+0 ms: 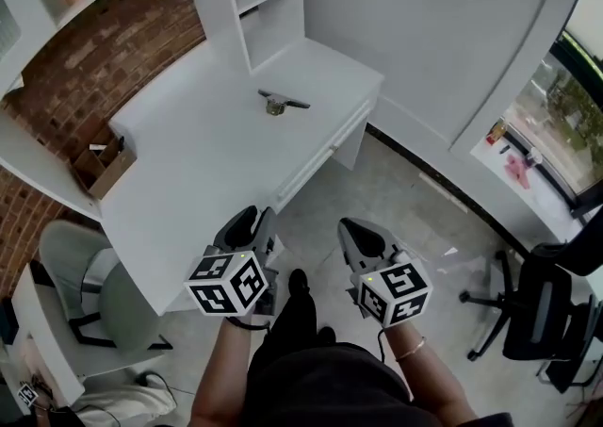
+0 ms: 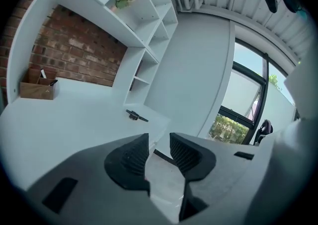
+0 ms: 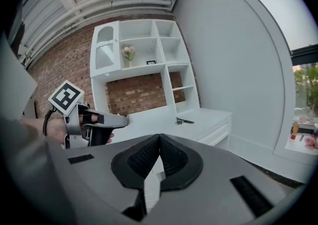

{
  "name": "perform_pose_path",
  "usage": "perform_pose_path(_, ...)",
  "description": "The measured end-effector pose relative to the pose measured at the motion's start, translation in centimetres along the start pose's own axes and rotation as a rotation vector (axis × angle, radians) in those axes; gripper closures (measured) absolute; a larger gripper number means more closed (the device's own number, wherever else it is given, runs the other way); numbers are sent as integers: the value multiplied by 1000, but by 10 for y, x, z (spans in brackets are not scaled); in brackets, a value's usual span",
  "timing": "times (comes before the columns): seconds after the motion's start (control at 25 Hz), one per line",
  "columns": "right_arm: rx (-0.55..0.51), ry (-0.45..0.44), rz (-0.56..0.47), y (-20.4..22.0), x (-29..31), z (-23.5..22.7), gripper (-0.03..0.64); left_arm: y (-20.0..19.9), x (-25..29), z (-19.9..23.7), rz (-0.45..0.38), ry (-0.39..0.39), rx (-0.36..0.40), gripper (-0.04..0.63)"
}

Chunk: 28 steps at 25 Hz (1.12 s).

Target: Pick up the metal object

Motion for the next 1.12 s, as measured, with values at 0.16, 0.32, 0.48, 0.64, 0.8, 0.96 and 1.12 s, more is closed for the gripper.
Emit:
perform_pose_path(0.16, 17, 9, 13, -19, 41, -17, 612, -22, 36, 25, 29, 10, -13, 471)
perform_pose_path(0.32, 51, 26, 16, -36, 78, -31, 612, -46, 70, 45, 69, 38, 0, 459)
perform_pose_path(0.48, 67, 54, 25, -47, 108, -41, 612, -62, 101, 64, 93, 63, -18, 459)
perform_pose_path(0.64, 66, 70, 45, -55, 133, -46, 612, -74, 126, 81, 111, 82, -67, 459)
perform_pose_path(0.8, 70, 86, 50, -65, 151, -52, 612, -83, 148, 93, 126, 94, -84, 458)
perform_pose_path(0.96, 78, 90, 59, -71, 162, -60, 612, -82, 165, 101, 155, 97, -102, 449)
perform_pose_path(1.12, 84, 76, 66, -77, 181, -68, 612, -81, 184, 113, 173, 95, -160, 449)
Point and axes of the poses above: the fingertips, and each gripper's own axes: x forward along the fingers, z to its left, y out of its underside, the point moved 8 cm from there along -x, backward along the fingers, and after that the axes turned 5 degrees about z, right-handed, at the moved point
